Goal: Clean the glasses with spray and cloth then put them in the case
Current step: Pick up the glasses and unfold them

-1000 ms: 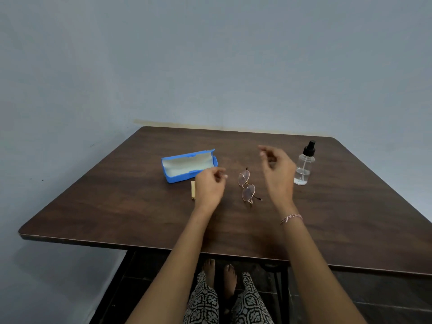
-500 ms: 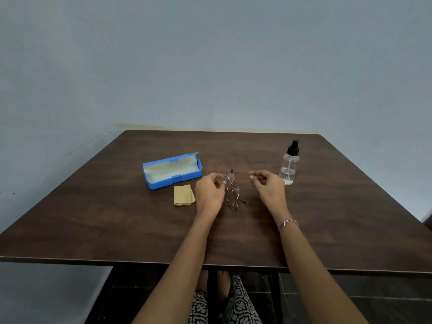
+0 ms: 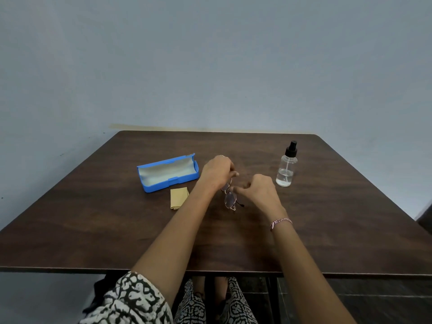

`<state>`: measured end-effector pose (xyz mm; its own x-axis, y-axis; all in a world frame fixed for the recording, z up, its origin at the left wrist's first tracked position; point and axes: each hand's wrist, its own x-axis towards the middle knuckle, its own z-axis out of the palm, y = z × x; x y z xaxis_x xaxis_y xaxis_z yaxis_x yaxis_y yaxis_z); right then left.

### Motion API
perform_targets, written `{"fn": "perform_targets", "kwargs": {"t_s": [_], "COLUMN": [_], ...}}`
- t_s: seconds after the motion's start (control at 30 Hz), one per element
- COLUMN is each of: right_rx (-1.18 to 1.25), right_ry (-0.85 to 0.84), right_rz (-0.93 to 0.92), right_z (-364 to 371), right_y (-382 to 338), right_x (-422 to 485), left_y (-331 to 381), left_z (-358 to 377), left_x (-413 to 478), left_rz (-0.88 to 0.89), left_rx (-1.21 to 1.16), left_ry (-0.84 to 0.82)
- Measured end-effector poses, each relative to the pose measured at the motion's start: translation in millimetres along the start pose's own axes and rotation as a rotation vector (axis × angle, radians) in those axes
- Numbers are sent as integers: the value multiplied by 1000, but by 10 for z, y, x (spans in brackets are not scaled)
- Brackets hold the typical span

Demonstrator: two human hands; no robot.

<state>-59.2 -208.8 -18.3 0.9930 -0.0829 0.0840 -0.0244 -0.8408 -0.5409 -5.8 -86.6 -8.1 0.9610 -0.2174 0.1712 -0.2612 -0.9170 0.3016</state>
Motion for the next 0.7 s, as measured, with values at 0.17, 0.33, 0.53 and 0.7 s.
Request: {"fn": "perform_targets", "kwargs": {"t_s": [0.17, 0.33, 0.53, 0.7], "right_rx": [-10, 14, -67, -133], "right_ry": [-24, 4, 94, 266], "right_rz": [-5, -23, -79, -277], "right_z": [67, 68, 80, 81], "right_y": [-7, 6, 66, 241], "right_x": [-16, 2, 59, 160], "left_y": [33, 22, -49, -161], "left_z": [36, -9, -56, -9], "left_x": [42, 39, -36, -154], "left_rz": [-88, -149, -267, -330], "left_rx": [17, 18, -54, -151], "left_ry": [-37, 39, 131, 236]}}
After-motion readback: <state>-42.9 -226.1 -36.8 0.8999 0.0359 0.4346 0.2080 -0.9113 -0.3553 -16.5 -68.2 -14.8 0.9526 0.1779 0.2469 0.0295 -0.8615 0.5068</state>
